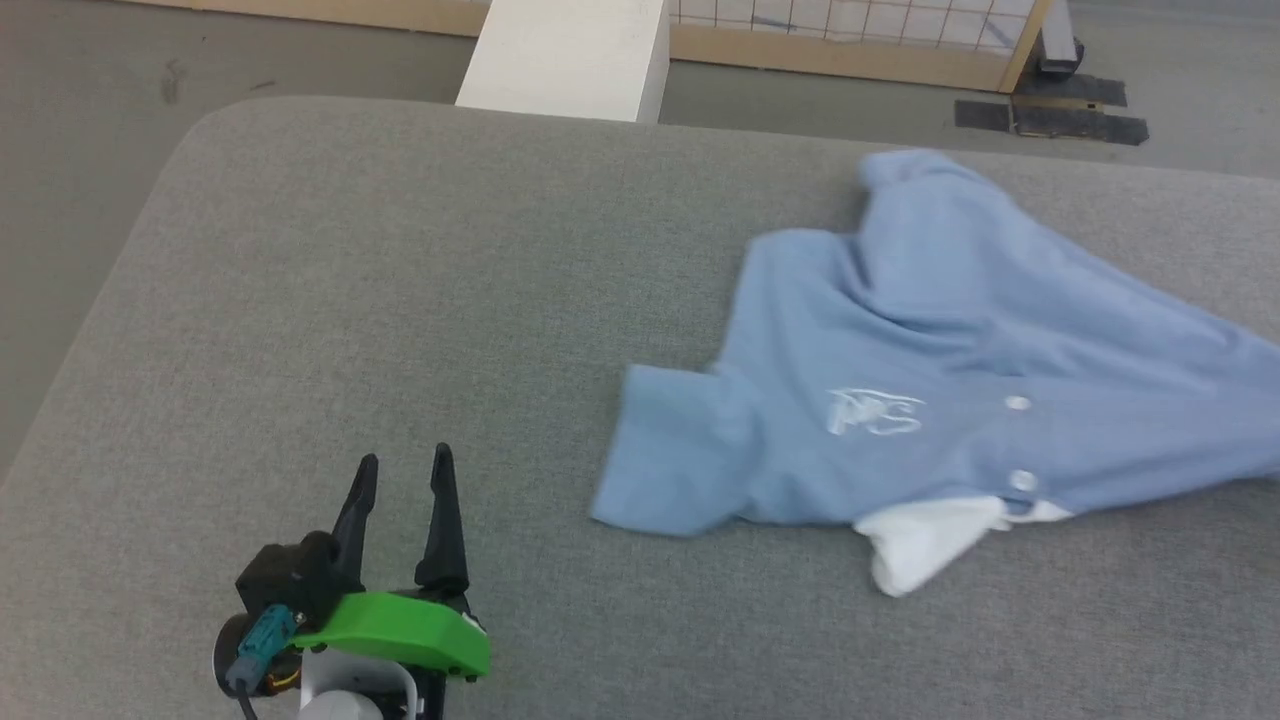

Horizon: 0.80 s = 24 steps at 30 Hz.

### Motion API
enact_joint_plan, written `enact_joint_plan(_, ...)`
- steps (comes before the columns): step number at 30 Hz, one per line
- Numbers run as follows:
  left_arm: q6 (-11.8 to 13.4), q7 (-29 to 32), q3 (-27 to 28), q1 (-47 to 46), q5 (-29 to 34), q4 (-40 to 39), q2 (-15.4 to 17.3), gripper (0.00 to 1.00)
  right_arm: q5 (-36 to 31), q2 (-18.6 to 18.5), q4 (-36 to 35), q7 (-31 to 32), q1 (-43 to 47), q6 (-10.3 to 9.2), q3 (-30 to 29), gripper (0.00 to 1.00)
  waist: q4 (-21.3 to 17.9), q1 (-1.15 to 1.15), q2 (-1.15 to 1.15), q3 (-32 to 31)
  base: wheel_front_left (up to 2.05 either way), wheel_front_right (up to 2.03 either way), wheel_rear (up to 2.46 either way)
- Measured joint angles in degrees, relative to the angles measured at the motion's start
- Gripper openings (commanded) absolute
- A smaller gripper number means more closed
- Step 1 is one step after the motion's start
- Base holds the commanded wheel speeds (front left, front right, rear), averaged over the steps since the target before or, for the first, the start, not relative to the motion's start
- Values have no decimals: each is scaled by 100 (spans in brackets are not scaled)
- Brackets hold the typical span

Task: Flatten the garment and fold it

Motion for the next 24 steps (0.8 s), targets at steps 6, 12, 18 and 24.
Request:
enact_joint_plan(6, -4, 0, 5, -20, -48, 53, 10, 100, 49, 372, -67, -42, 10, 0, -399, 100, -5, 0, 0, -43, 0, 0, 0)
enact_joint_plan(12, -4, 0, -4, 14, -123, 110, 22, 100, 407, 1067, -917, -872, 307, 0, -690, 100, -82, 0, 0, -234, 0, 0, 0)
enact_joint_plan(18, -7, 51, -41, 65, -183, 73, 42, 100, 844, 2008, -2014, -1447, 1234, -1, -771, 100, -249, 0, 0, -416, 0, 0, 0)
enact_joint_plan(24, -76, 370, -229, -20, -276, 42, 20, 100, 1165, 2537, -2564, -1516, 2026, -1, -599, 100, -472, 0, 0, -487, 0, 0, 0)
